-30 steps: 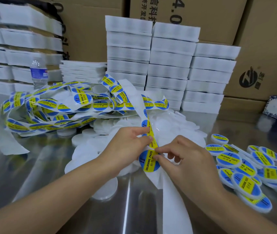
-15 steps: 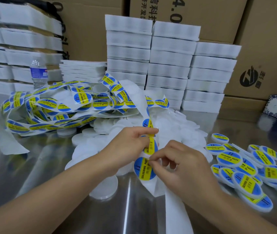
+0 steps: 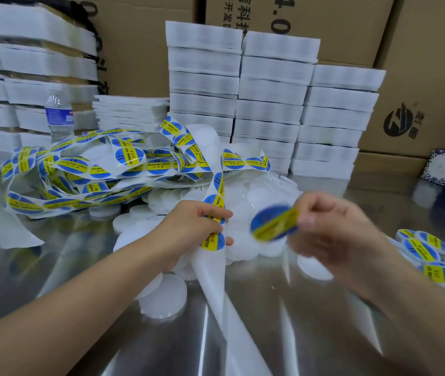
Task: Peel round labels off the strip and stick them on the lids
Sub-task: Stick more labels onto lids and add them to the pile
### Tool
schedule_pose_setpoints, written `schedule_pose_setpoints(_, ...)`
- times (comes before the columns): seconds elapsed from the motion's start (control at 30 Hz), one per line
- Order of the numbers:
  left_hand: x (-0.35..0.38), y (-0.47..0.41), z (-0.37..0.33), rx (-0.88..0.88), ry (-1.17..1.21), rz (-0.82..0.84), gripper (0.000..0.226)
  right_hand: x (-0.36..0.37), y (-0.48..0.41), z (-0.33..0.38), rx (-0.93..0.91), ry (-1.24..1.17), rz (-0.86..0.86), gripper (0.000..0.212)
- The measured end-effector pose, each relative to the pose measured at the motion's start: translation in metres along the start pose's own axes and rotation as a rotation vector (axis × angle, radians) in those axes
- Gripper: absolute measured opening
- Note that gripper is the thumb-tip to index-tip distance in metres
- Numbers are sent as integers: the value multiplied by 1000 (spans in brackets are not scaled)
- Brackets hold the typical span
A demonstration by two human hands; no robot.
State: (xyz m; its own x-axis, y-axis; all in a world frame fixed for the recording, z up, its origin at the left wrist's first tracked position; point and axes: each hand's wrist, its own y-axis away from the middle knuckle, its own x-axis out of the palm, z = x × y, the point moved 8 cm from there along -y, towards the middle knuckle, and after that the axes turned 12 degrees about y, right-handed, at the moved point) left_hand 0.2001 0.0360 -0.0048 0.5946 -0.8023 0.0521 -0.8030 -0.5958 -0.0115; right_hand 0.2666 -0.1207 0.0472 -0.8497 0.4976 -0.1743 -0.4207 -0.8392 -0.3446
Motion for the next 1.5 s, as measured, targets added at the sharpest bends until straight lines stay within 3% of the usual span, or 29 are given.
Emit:
schedule_pose_setpoints(0.07,1,0,1,1,17,7,35,-38,-7,-4,5,81,-249,16)
schedule_pose_setpoints(0.13,5,2,-1,16,44,37,36,-69,-8,-11,29,430,-475,10)
schedule_pose_setpoints(0.17,9,4,-1,19,62,67,37,-78,-9,-17,67,606,-540,23)
schedule_pose_setpoints(0.27,23,12,2,1,96,173,40,-86,-13,-43,224,1121,-497,82)
schedule_pose_setpoints(0.37,36,18,8,-12,66,251,41,-88,-17,-69,351,1406,-392,100)
schedule_pose_setpoints(0.5,41,19,17,-34,29,257,40,-97,-20,-81,335,1390,-416,92)
schedule_pose_setpoints(0.67,40,18,18,-44,31,245,39,-98,-24,-81,293,1422,-395,102)
schedule_pose_setpoints(0.87,40,20,16,-28,40,249,40,-101,-26,-85,261,1440,-403,97)
schedule_pose_setpoints(1.07,43,21,19,-28,25,260,40,-97,-29,-103,324,1393,-264,92)
schedule_pose_setpoints(1.23,42,19,21,-30,29,248,42,-95,-32,-98,263,1417,-334,86)
schedule_pose_setpoints(1.5,41,18,23,-27,13,241,42,-91,-30,-89,162,1248,-394,71)
